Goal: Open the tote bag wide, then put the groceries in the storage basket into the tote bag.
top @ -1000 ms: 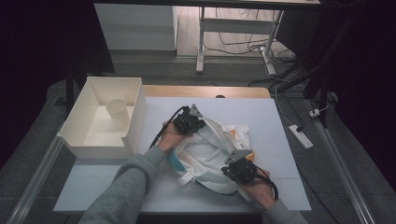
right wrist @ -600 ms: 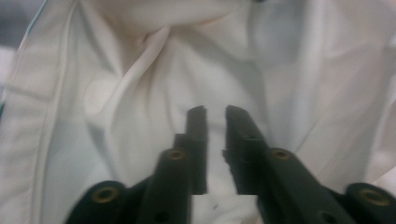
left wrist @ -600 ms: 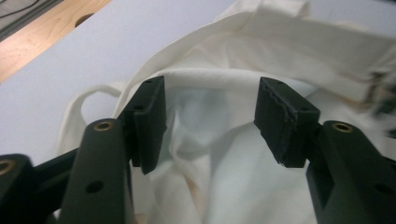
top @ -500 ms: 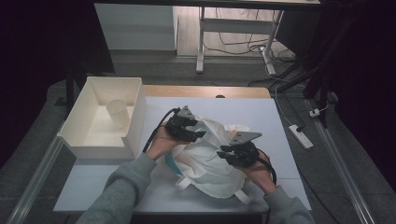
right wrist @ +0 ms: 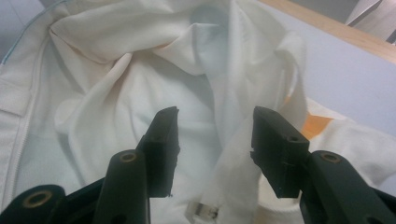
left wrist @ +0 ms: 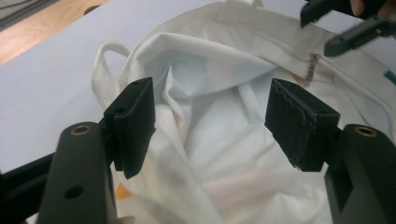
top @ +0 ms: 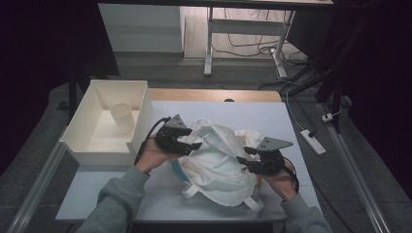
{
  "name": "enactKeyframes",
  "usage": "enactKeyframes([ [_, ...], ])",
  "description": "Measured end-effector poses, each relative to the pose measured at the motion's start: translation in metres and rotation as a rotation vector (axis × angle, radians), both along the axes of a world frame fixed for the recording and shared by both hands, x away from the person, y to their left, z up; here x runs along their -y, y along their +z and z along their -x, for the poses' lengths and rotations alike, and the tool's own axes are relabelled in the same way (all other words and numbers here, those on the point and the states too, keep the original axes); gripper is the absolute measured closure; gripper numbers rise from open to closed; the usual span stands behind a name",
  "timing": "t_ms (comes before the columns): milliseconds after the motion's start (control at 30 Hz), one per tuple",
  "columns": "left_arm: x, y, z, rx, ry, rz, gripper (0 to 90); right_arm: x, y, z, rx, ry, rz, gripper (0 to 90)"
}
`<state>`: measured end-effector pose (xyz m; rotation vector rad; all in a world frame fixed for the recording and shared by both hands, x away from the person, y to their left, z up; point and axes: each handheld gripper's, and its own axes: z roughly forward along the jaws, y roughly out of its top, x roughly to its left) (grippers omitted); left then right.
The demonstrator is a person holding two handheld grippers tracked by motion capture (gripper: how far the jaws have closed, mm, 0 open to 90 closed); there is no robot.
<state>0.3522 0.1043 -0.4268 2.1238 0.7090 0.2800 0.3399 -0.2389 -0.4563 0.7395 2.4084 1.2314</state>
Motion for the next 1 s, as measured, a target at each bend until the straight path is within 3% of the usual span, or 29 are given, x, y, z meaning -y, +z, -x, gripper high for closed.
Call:
enactKeyframes([
  [267,-0.020,0.020,0.024,0.034,0.007,0.042,32.1,0.004,0.001,0.001,0.031,-0.011,-0.012,47.6],
  [400,-0.034,0.027,0.030,0.058,0.037,0.062,32.0,0.006,0.003,0.002,0.050,-0.016,-0.018,47.5],
  [800,-0.073,0.039,0.032,0.081,0.124,0.112,31.3,0.008,0.004,0.002,0.051,-0.019,-0.013,48.0],
  [1000,-0.082,0.039,0.029,0.083,0.148,0.121,30.6,0.008,0.004,0.002,0.054,-0.022,-0.007,48.0],
])
